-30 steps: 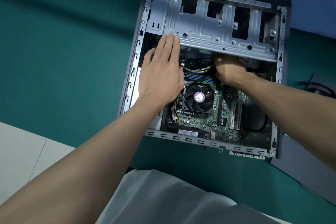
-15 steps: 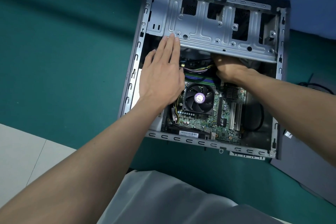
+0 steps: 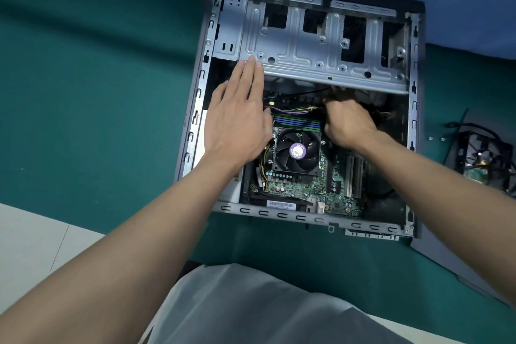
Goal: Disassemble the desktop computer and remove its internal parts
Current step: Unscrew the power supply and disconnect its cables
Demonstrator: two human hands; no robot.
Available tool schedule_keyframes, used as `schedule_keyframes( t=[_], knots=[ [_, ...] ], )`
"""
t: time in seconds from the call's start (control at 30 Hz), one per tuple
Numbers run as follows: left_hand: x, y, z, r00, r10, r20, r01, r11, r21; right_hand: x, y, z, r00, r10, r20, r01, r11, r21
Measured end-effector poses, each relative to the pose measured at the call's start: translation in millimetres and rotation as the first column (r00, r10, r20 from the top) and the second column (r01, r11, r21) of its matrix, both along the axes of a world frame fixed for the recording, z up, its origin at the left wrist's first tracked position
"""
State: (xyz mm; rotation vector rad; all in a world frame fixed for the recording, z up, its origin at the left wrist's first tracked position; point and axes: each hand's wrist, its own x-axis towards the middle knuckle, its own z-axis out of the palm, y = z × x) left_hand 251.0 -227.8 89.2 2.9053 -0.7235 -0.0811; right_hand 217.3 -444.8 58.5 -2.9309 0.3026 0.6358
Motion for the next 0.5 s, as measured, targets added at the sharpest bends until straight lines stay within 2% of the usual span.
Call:
schedule_keyframes(
  t=[0.07, 0.13, 0.2, 0.27, 0.4, 0.5],
  knots=[
    [-0.4, 0.3, 1.0, 1.000, 0.000, -0.001, 0.000, 1.000, 0.005, -12.2, 2.5, 2.5, 0.998, -0.059, 0.039, 0.056, 0.995, 0.078],
    [-0.5, 0.4, 1.3, 1.000, 0.000, -0.008, 0.000, 1.000, 0.011, -25.0, 8.4, 8.8, 0.982, -0.043, 0.184, 0.013, 0.987, 0.162],
    [-0.8, 0.7, 1.6, 1.000, 0.003, -0.008, -0.003, 1.000, 0.012, -37.8, 19.2, 18.1, 0.921, 0.074, 0.384, -0.162, 0.966, 0.203],
    [-1.3, 0.7, 2.5, 1.000, 0.007, -0.002, -0.007, 1.000, 0.004, -47.5, 31.5, 28.4, 0.844, 0.241, 0.479, -0.373, 0.906, 0.202],
    [-3.7, 2.5, 6.0, 1.000, 0.012, -0.008, -0.012, 0.999, -0.036, -48.8, 52.8, 34.7, 0.671, 0.597, 0.439, -0.696, 0.712, 0.094],
    [-6.3, 7.8, 10.5, 1.000, -0.003, -0.008, 0.003, 0.998, -0.061, -43.9, 67.9, 29.0, 0.561, 0.746, 0.358, -0.807, 0.589, 0.037]
  ],
)
